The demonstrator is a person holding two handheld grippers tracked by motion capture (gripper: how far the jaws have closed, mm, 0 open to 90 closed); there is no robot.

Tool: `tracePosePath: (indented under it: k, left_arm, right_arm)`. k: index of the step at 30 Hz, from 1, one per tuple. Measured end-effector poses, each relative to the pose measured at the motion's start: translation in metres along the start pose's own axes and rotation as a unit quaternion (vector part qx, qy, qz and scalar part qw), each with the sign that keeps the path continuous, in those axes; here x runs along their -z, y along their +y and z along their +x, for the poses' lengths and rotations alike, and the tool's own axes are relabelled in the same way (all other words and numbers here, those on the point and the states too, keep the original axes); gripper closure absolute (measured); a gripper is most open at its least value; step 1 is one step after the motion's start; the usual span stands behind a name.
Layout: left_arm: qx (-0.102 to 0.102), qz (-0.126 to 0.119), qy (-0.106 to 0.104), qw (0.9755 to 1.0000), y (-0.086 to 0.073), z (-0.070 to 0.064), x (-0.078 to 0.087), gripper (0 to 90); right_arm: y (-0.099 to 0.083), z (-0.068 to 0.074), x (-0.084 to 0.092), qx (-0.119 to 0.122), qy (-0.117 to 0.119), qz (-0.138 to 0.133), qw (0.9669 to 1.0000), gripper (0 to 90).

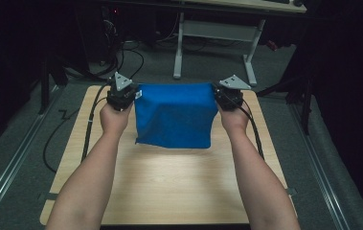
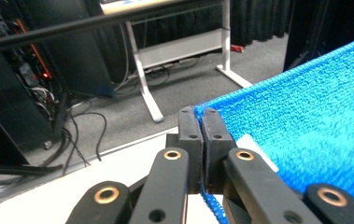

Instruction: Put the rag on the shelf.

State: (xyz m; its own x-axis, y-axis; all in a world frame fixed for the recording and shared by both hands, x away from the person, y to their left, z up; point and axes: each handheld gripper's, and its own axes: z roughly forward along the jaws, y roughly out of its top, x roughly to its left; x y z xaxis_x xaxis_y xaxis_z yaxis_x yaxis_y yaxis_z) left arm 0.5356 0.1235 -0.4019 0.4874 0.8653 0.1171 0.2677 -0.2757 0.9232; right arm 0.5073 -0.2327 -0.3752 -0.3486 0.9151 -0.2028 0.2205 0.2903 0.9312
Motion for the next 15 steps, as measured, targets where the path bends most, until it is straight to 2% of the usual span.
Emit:
tracePosePath:
  k: [3,7,15]
  left_arm:
    - [0.004,0.015,-0.008,0.9998,-0.014,-0.002,-0.004,88.7]
    - [0.008,0.023,-0.011,0.9996,-0.025,-0.005,-0.005,88.7]
    - [0.010,0.043,-0.022,0.9988,-0.044,-0.011,-0.010,88.7]
  right_arm:
    - [-0.010,0.001,-0.002,-0.003,0.007,0.010,0.9999,87.7]
    - [-0.023,0.005,-0.004,-0.003,0.010,0.023,0.9997,87.6]
    - [-0.046,0.007,-0.008,-0.020,0.019,0.038,0.9989,87.7]
